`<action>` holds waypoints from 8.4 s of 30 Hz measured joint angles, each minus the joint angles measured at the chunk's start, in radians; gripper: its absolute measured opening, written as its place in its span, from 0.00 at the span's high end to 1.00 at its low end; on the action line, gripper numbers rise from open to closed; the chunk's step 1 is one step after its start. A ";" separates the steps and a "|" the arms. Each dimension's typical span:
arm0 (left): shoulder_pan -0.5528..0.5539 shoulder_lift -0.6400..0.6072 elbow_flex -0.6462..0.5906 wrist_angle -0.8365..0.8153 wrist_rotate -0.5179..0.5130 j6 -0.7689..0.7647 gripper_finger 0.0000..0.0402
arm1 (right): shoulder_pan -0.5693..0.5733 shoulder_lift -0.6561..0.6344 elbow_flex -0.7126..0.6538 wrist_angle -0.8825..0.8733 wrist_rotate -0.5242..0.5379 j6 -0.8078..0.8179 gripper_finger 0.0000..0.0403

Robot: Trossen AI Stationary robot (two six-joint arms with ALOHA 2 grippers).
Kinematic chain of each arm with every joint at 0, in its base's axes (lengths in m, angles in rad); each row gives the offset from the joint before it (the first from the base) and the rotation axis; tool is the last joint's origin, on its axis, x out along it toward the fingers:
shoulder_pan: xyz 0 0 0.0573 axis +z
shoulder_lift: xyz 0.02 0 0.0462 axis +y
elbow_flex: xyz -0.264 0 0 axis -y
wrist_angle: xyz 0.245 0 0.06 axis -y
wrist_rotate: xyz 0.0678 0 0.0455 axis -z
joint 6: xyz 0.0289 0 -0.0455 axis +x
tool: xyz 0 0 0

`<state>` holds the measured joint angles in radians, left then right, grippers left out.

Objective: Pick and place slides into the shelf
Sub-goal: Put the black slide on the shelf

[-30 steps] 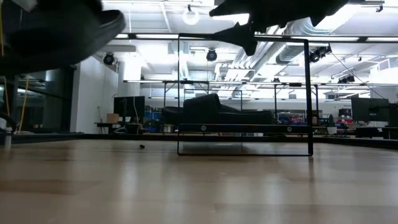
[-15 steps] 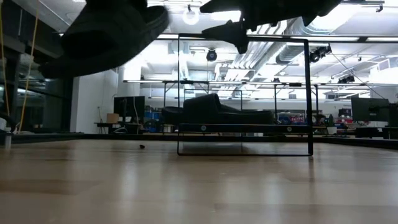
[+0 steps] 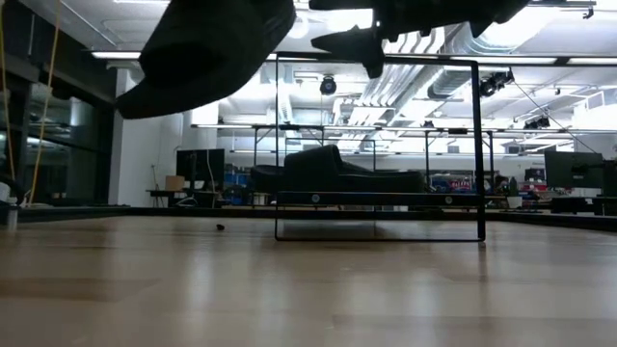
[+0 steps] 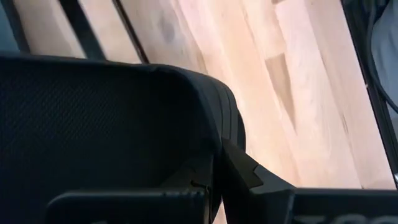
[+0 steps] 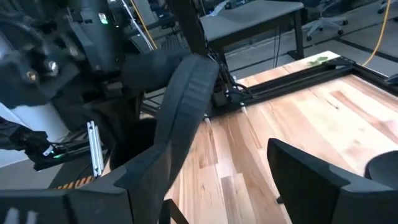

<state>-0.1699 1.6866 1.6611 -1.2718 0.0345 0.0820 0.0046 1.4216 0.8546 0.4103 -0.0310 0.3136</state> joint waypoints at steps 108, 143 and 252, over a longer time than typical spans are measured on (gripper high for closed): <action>-0.001 -0.372 -0.254 0.231 -0.658 -0.293 0.42 | -0.207 -0.108 -0.002 0.203 -0.118 -0.032 0.91; 0.000 -0.701 -0.979 1.130 -0.673 -0.107 0.42 | 0.226 -0.061 -0.602 1.159 0.684 -0.082 0.91; -0.211 -0.287 -0.979 1.758 -1.152 1.166 0.89 | 0.139 0.127 -0.346 1.045 0.403 0.047 0.90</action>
<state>-0.3813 1.3994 0.6823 0.4858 -1.1176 1.2477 0.1432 1.5486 0.5091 1.4553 0.3717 0.3611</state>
